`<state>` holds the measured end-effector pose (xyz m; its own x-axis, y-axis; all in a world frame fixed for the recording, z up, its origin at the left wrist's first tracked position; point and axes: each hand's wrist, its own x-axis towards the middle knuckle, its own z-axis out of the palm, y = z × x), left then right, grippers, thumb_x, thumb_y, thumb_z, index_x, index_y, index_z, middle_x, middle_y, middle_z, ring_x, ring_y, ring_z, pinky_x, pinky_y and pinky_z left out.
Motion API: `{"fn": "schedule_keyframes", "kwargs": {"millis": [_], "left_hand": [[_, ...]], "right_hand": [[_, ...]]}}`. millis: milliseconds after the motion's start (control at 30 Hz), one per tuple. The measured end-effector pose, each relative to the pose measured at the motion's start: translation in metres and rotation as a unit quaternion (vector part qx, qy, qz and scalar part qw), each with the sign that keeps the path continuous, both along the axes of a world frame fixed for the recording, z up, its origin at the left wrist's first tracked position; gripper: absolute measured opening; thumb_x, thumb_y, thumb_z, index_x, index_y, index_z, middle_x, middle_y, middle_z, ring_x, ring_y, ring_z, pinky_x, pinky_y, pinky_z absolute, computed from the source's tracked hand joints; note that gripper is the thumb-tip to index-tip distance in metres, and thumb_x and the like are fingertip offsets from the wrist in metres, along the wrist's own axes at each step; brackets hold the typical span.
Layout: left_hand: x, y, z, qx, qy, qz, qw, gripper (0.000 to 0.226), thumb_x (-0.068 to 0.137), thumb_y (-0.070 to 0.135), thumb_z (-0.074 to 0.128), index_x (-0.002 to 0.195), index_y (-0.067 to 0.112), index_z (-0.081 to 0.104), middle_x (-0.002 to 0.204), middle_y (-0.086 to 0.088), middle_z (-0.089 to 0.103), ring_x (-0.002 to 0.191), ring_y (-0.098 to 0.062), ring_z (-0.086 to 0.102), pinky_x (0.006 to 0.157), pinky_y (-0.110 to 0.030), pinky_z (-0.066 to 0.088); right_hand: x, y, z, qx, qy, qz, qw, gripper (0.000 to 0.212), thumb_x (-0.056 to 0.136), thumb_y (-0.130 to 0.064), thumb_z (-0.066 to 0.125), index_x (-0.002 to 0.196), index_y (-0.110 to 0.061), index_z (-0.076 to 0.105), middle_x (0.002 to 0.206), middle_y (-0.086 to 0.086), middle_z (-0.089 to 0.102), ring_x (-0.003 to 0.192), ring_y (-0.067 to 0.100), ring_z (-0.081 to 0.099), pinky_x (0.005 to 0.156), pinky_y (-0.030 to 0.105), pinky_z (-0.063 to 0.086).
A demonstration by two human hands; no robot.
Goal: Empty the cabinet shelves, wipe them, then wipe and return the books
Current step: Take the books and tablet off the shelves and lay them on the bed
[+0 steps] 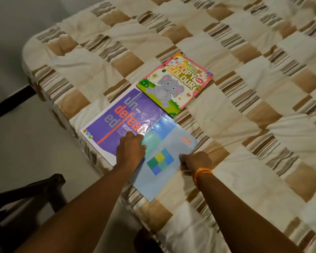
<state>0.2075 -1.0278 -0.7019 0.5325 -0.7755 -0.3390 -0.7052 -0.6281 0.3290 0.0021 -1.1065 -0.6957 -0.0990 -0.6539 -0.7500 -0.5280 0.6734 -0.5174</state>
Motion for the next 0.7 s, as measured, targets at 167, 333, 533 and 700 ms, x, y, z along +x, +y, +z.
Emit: {"fn": "schedule_keyframes", "kwargs": {"millis": [167,333,533,700], "left_hand": [[-0.005,-0.006,0.043,-0.043,0.079,0.049,0.995,0.028,0.095,0.032,0.067,0.121,0.021,0.067,0.120,-0.008,0.058,0.108,-0.032,0.059,0.086,-0.044,0.054],[-0.014,-0.005,0.109,-0.101,0.118,0.091,0.984,0.025,0.095,0.030,0.067,0.117,0.020,0.070,0.121,-0.009,0.061,0.111,-0.030,0.059,0.091,-0.038,0.050],[-0.029,0.034,0.206,-0.185,0.147,0.179,0.955,0.017,0.092,0.027,0.070,0.108,0.023,0.072,0.112,-0.002,0.067,0.095,-0.016,0.061,0.082,-0.024,0.041],[-0.040,0.093,0.280,-0.251,0.132,0.230,0.931,0.011,0.091,0.023,0.071,0.102,0.025,0.073,0.107,0.000,0.070,0.093,-0.017,0.066,0.088,-0.033,0.052]], "right_hand": [[0.008,-0.002,0.050,0.021,-0.118,-0.045,0.992,0.012,0.086,-0.009,0.074,0.089,-0.002,0.065,0.077,0.016,0.070,0.066,0.028,0.071,0.066,0.043,0.063],[0.016,0.007,0.123,-0.010,-0.221,0.025,0.975,0.007,0.090,-0.013,0.070,0.094,-0.008,0.069,0.092,0.013,0.075,0.082,0.030,0.075,0.070,0.036,0.057],[0.022,0.039,0.222,-0.031,-0.299,0.077,0.951,0.006,0.093,-0.017,0.068,0.097,-0.013,0.067,0.103,0.012,0.075,0.089,0.030,0.075,0.072,0.035,0.056],[0.023,0.081,0.295,-0.047,-0.338,0.095,0.935,0.017,0.093,-0.017,0.070,0.106,-0.007,0.066,0.107,0.017,0.074,0.093,0.033,0.074,0.078,0.040,0.056]]}}
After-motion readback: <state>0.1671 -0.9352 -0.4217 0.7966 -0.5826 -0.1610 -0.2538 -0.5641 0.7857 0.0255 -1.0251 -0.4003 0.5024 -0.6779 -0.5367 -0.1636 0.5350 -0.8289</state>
